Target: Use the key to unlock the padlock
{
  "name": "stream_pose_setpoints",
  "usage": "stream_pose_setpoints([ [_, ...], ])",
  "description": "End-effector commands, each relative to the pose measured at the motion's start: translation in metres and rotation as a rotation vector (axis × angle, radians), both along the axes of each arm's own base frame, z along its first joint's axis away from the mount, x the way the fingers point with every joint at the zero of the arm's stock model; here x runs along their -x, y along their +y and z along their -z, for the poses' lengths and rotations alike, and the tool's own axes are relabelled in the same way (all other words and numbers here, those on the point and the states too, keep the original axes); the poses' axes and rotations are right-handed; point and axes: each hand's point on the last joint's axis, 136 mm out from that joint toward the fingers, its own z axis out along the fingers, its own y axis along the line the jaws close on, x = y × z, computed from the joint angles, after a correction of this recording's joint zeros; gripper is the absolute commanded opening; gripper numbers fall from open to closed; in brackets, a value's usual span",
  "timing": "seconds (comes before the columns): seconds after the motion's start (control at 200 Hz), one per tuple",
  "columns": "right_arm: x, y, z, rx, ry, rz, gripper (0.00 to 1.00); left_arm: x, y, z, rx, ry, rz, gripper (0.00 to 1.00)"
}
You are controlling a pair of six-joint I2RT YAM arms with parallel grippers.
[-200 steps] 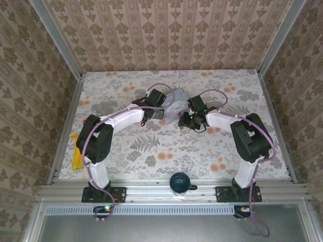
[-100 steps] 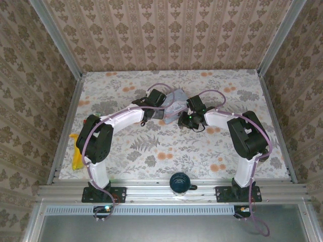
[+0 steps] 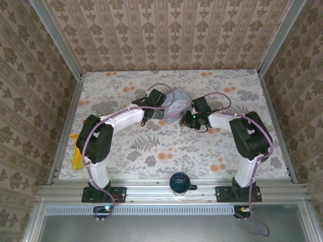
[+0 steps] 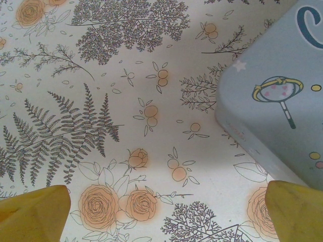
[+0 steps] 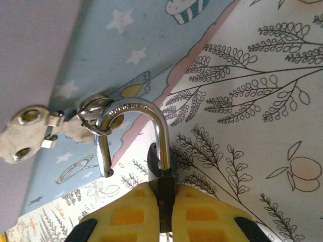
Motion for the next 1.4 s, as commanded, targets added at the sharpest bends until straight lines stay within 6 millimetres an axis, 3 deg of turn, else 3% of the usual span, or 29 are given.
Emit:
stream_pose_setpoints([
  [0.0, -0.008, 0.007, -0.020, -0.076, -0.041, 0.017, 0.05, 0.005, 0.009, 0.001, -0.012, 0.014, -0.018, 1.00],
  [0.14, -0.012, 0.008, -0.023, -0.094, -0.049, 0.027, 0.05, 0.004, 0.007, -0.004, 0.006, 0.008, -0.018, 1.00],
  [0.285, -0.011, 0.008, -0.024, -0.100, -0.049, 0.031, 0.05, 0.001, 0.000, -0.024, 0.065, -0.031, -0.044, 1.00],
  [0.455, -0.009, 0.007, -0.025, -0.106, -0.052, 0.036, 0.05, -0.001, -0.027, -0.056, 0.176, -0.115, -0.003, 1.00],
  [0.54, -0.008, 0.007, -0.025, -0.112, -0.053, 0.039, 0.05, -0.003, -0.038, -0.063, 0.208, -0.150, 0.012, 1.00],
  [0.835, -0.002, 0.007, -0.027, -0.164, -0.059, 0.076, 0.02, -0.019, -0.059, -0.048, 0.021, -0.146, -0.001, 1.00],
  [1.075, 0.020, -0.001, -0.025, -0.200, -0.057, 0.136, 0.00, -0.020, -0.084, -0.043, -0.110, -0.152, 0.059, 1.00],
  [1.26, 0.039, -0.005, -0.022, -0.219, -0.045, 0.162, 0.00, -0.012, -0.086, -0.028, -0.105, -0.116, 0.070, 1.00],
  [1.395, 0.041, -0.011, -0.020, -0.205, -0.054, 0.181, 0.00, -0.003, -0.081, -0.014, -0.107, -0.087, 0.068, 0.99],
])
